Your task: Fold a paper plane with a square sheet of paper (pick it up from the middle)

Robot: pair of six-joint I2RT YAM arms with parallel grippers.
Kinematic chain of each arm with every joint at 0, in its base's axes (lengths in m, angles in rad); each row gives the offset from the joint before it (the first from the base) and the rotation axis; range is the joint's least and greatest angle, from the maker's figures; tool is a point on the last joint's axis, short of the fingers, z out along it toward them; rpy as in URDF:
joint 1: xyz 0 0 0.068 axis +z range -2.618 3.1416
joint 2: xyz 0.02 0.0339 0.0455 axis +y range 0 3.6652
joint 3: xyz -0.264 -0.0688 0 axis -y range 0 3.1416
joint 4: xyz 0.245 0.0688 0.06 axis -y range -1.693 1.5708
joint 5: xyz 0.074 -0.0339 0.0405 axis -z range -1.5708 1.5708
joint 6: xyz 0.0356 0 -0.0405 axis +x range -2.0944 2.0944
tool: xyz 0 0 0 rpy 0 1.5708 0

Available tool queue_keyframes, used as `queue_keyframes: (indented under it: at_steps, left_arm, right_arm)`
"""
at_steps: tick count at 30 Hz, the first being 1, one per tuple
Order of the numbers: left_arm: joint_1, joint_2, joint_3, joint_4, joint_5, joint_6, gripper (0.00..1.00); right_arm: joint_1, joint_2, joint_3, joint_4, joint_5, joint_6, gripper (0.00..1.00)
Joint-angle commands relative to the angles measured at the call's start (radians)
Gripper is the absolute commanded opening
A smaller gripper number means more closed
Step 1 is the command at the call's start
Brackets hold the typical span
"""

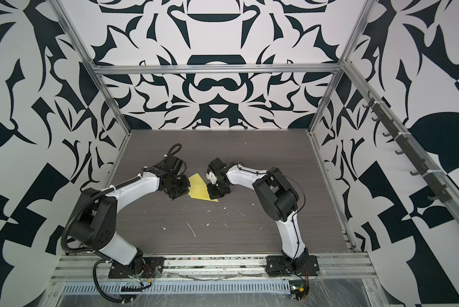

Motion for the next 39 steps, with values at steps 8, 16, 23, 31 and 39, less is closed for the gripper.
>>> queue_keyframes:
  at_steps: [8,16,23,31,39]
  left_arm:
    - [-0.055,0.133,0.026,0.076,0.099,0.006,0.04]
    - [-0.054,0.195,0.038,0.012,0.039,-0.007,0.0]
    - [-0.054,0.201,0.037,-0.009,0.021,-0.018,0.0]
    - [-0.054,0.209,0.035,-0.017,0.016,-0.017,0.0]
    - [-0.055,0.21,0.03,-0.029,0.007,-0.009,0.0]
  right_arm:
    - [-0.001,0.017,-0.032,-0.049,0.053,0.01,0.0]
    - [0.005,-0.036,-0.001,-0.031,-0.036,0.01,0.0]
    - [0.049,-0.023,0.044,0.009,-0.068,0.087,0.0]
    - [0.062,0.037,0.083,0.045,-0.021,0.192,0.0]
    - [0.037,-0.017,-0.002,0.067,0.027,0.232,0.0]
